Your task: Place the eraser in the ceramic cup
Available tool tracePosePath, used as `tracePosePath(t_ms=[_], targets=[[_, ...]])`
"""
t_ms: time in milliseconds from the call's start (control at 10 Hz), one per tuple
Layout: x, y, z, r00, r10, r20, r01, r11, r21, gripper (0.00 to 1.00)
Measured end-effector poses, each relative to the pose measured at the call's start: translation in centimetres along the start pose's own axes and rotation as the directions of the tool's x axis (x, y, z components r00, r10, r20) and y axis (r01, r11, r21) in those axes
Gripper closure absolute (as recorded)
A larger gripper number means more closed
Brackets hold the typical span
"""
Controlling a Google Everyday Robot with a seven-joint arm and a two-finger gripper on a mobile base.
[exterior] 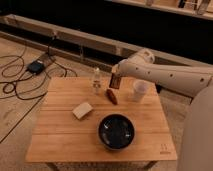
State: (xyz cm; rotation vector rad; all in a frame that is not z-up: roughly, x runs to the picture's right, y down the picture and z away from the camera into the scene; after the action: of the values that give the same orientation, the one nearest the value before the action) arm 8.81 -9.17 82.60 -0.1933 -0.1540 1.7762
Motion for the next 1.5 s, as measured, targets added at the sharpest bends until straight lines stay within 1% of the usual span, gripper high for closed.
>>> tracePosePath(t_ms=[300,500,600,900,1100,1300,1400,1500], targets=[[-0.6,0.1,0.0,1.0,-0.002,0.012,0.002,1.0,-0.009,1.0],[-2.0,-0.4,-0.2,0.999,-0.002,0.039,0.002,1.0,-0.007,1.0],[-3.0,-1.2,-0.3,0.998,-0.002,0.058,0.002,1.0,0.0,1.0],[-5.3,-4.2,-0.5,0.994,0.0,0.107,-0.004,0.999,0.034,1.0],[-6.1,-6.3,-0.3,0.992,0.001,0.128,-0.009,0.998,0.061,1.0],[-6.9,-9.0,0.1,0.988,-0.01,0.152,-0.005,0.995,0.1,1.0],[-7.1,-9.7,0.3,0.987,-0.013,0.159,-0.005,0.994,0.112,1.0],[-7.4,-10.9,0.9,0.985,-0.018,0.17,-0.004,0.992,0.127,1.0]])
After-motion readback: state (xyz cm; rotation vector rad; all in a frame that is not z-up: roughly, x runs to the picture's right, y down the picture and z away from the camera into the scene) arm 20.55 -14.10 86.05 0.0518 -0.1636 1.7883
